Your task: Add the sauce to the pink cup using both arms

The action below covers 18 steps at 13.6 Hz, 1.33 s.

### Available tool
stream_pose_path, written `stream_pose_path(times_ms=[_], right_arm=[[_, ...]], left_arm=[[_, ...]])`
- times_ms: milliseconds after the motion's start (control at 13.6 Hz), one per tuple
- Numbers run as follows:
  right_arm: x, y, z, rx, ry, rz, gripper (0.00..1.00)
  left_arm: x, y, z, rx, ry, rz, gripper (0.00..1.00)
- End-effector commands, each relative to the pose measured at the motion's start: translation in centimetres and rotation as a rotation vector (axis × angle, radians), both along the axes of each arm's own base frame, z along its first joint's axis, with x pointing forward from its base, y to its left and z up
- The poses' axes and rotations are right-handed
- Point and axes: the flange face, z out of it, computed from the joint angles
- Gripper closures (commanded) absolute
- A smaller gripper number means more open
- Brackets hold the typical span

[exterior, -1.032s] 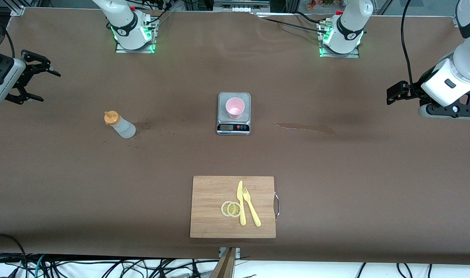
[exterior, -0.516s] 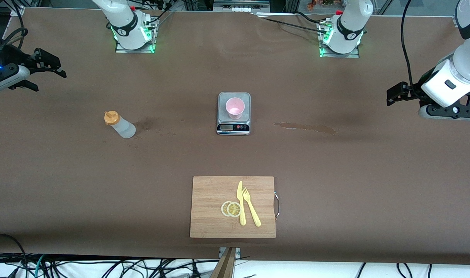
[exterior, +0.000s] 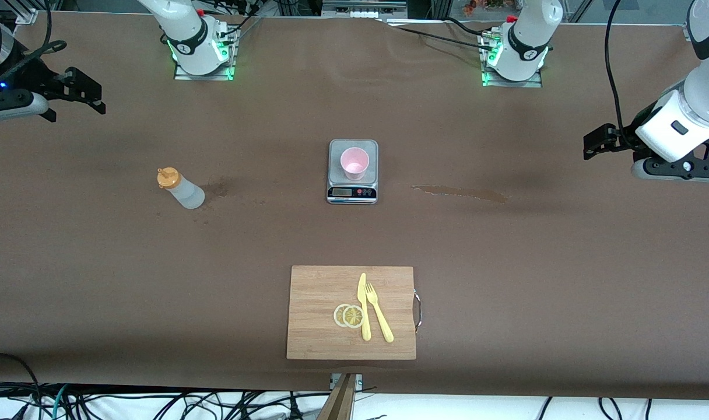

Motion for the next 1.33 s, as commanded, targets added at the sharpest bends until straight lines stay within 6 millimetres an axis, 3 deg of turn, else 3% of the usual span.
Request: stream_pose_path(times_ms=[0, 1254], right_arm=[[-0.46, -0.09, 0.45, -0.02, -0.017, -0.015, 0.0], [-1.08, -0.43, 1.25, -0.007, -0.024, -0.02, 0.0]], left_arm=[[0.2, 0.08, 0.16, -0.023, -0.007, 0.012, 0.0], [0.2, 0.0, 0.16, -0.024, -0.007, 0.009, 0.0]])
